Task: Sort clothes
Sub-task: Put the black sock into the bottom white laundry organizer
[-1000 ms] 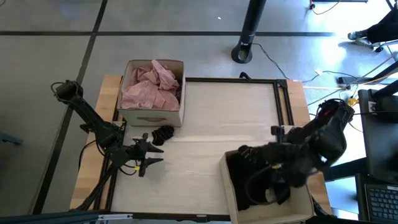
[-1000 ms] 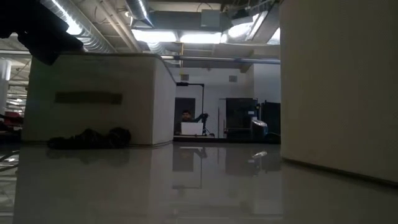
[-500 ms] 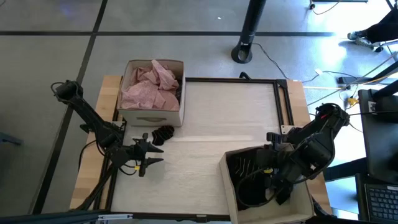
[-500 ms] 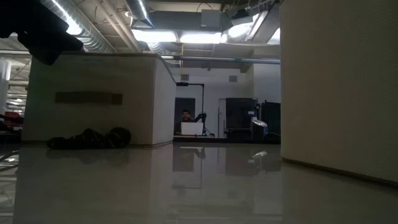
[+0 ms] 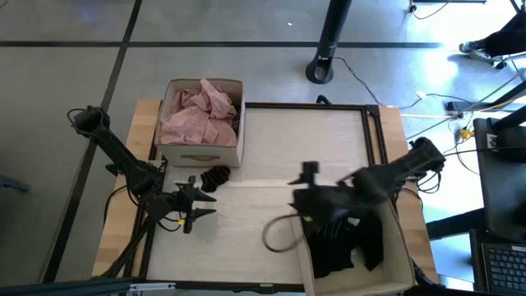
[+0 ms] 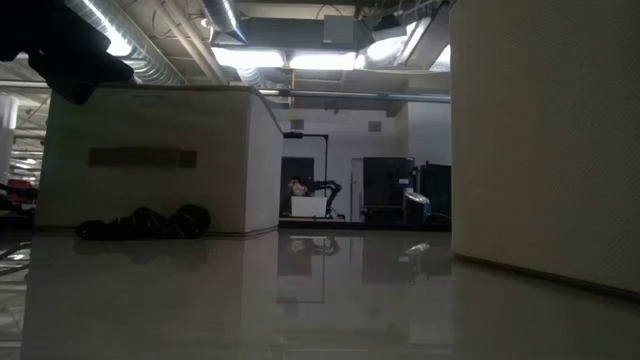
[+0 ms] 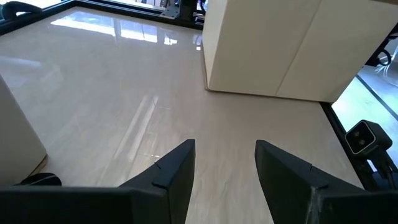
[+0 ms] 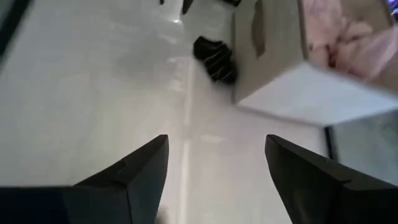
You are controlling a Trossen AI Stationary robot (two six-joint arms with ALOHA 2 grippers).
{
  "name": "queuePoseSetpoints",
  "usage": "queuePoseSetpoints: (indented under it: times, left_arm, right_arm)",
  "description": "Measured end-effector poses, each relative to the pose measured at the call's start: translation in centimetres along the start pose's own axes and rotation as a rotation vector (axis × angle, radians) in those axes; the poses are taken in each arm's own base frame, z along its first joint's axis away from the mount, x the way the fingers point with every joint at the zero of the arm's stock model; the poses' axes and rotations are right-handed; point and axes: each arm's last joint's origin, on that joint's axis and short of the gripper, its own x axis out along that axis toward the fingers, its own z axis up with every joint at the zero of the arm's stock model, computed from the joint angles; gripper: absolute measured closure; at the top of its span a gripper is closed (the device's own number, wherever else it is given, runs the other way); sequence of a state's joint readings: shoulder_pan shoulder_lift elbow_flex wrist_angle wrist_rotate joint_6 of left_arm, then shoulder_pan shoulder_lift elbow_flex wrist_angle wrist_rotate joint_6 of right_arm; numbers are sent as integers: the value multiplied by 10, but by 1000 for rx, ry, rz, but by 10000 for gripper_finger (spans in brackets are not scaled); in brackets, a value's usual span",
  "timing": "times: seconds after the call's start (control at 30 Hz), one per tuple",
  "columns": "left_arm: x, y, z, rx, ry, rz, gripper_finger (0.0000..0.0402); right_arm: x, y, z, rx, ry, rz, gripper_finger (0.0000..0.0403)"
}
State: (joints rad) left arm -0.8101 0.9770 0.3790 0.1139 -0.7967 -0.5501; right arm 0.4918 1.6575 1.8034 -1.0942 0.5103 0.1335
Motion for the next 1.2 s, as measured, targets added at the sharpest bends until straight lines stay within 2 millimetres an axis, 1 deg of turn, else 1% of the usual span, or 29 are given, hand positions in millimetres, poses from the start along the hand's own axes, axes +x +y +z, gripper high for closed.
queuePoseSetpoints:
  times: [0.13, 0.27, 0.4, 0.5, 0.67, 0.87, 1.03, 1.1, 1.2]
  left_arm:
    - [0, 0, 0, 1, 1, 0, 243]
    - [0, 0, 0, 3, 3, 1, 243]
    - [0, 1, -1, 7, 10, 5, 243]
    - [0, 2, -4, 8, 35, 11, 243]
    - [-1, 5, -12, 0, 119, 7, 243]
    - [-3, 9, -18, -10, 194, 13, 243]
    - [-6, 10, -24, -19, 234, 28, 243]
    - [-7, 11, -25, -30, 244, 38, 243]
    - [-7, 12, -26, -38, 254, 51, 243]
  right_arm:
    - [42, -13, 15, -72, -29, -47, 134]
    - [82, -24, 26, -119, -54, -72, 134]
    - [125, -33, 31, -158, -76, -63, 134]
    - [159, -38, 31, -181, -77, -47, 134]
    - [211, -40, 20, -234, -42, 3, 134]
    - [266, -36, 10, -267, -68, -17, 134]
    - [301, -32, -2, -273, -66, -63, 134]
    - [315, -33, -5, -227, -82, -98, 134]
    - [330, -38, -13, -168, -72, -132, 134]
